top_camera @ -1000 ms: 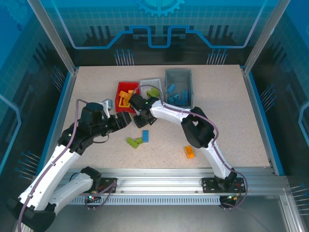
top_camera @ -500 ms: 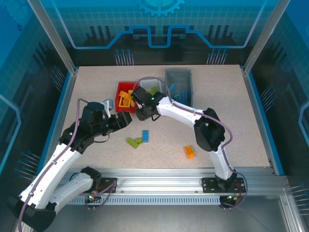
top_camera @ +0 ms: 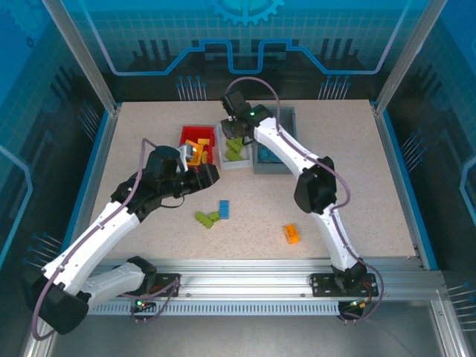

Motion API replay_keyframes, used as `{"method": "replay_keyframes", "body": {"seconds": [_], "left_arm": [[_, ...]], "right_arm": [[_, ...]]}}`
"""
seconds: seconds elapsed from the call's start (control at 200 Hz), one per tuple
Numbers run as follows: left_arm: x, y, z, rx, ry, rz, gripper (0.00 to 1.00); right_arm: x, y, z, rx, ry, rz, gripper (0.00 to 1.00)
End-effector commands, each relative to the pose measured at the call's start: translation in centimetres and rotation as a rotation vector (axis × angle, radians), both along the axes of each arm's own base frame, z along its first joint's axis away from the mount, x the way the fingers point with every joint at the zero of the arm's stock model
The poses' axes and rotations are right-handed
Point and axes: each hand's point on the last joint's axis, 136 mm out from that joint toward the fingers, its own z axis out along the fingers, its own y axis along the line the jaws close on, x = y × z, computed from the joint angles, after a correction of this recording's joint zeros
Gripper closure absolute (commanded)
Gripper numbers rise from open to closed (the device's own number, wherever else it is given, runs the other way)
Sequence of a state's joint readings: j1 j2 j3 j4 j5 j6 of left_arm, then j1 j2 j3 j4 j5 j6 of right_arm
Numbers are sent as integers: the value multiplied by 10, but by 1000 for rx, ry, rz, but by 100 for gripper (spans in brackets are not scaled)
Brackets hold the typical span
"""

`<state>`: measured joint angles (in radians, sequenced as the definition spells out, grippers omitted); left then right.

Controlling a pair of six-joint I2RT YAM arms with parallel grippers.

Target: Sort the legos into containers by color

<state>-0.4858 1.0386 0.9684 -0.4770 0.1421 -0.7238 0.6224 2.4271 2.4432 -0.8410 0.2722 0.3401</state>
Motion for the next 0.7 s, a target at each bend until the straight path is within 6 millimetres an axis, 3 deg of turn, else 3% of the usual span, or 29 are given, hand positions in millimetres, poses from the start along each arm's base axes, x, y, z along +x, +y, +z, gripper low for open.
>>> {"method": "replay_keyframes", "body": {"seconds": [0.0,0.175,0.325,0.44,0.55,0.61,0.695], "left_arm": [[15,-9,27,25,-120,1,30],[24,-21,20,93,-146,-14,31],[22,-26,9,109,-131,-30,31],[16,-23,-1,121,-109,-27,31],[7,-19,-9,131,-82,-25,31],[0,-20,-12,138,-63,-38,31],[-9,-27,-20,136,-21,-52,30]], "right_arm": [[7,5,-35,9,81,12,70],[25,15,-45,93,73,44,62],[20,20,-29,107,56,66,50],[9,23,2,116,11,80,42],[-5,22,38,120,-45,81,44],[-18,18,67,117,-98,83,45],[-43,5,88,103,-127,70,46]]}}
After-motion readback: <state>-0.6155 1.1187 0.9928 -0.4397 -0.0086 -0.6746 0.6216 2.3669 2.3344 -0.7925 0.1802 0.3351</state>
